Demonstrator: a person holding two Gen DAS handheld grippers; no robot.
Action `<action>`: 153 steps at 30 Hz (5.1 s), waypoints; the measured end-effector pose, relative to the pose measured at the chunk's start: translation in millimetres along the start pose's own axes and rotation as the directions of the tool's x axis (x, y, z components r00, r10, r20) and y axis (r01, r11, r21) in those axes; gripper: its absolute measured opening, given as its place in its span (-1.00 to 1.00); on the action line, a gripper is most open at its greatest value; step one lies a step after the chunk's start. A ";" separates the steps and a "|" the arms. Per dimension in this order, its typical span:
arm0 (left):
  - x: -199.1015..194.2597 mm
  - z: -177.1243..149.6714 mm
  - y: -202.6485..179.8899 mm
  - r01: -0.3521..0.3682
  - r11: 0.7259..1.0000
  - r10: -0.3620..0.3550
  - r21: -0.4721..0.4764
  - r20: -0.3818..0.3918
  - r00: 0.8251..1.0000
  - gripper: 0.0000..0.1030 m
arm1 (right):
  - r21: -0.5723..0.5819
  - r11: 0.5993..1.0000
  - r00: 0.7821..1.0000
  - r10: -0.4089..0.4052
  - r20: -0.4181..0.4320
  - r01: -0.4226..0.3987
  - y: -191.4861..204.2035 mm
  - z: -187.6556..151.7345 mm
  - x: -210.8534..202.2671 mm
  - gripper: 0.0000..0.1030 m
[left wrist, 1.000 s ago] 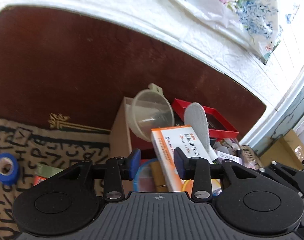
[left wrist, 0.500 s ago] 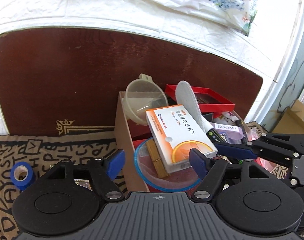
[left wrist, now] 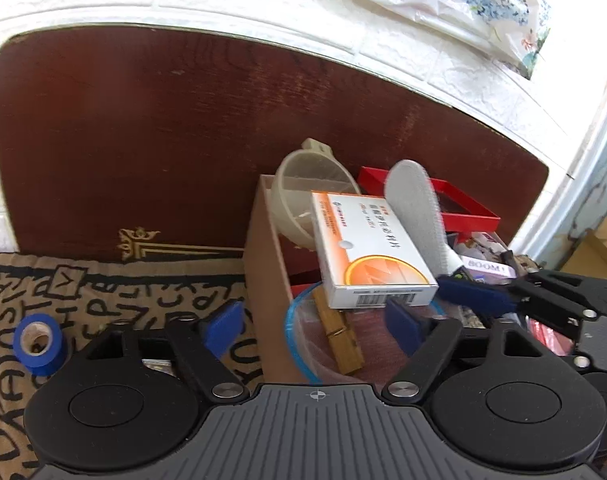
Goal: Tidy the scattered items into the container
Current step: 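Withdraw the left tool from the box toward the white tube, then grasp the white hand-cream tube with the left tool while the right tool grasps the red tape roll, then carry the white tube and red tape roll over the cardboard box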
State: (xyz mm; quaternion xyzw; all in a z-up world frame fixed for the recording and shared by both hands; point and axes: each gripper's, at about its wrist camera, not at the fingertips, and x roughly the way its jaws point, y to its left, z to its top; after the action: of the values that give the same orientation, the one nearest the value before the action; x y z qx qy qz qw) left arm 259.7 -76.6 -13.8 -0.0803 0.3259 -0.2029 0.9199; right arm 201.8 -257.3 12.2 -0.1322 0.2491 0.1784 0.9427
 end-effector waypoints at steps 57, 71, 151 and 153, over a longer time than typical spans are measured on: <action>-35.1 -100.5 168.3 -0.125 0.964 0.110 -0.233 -0.076 0.991 -0.30 | 0.238 0.971 0.996 0.056 -0.070 -0.038 163.5 -56.1 71.1 -0.07; -22.6 -100.3 155.6 -0.091 0.987 0.079 -0.136 -0.091 0.993 -0.45 | 0.262 0.963 0.983 0.100 -0.153 -0.057 159.0 -53.6 93.1 -0.75; -50.9 18.2 -164.8 0.303 0.953 -0.302 0.028 -0.027 0.953 -0.43 | 0.349 0.904 0.961 -0.276 0.035 0.247 -94.8 -69.4 -161.1 -0.73; -36.7 24.3 -170.8 0.288 0.958 -0.288 0.017 -0.017 0.958 -0.43 | 0.361 0.894 0.956 -0.294 0.020 0.267 -109.4 -69.0 -151.7 -0.73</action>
State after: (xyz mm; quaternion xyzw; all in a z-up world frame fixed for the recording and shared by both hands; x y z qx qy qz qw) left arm 194.5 -215.2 73.7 -0.1165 0.3153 -0.3382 0.8790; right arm 93.4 -420.3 50.1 0.0117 0.2203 -0.0022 0.9754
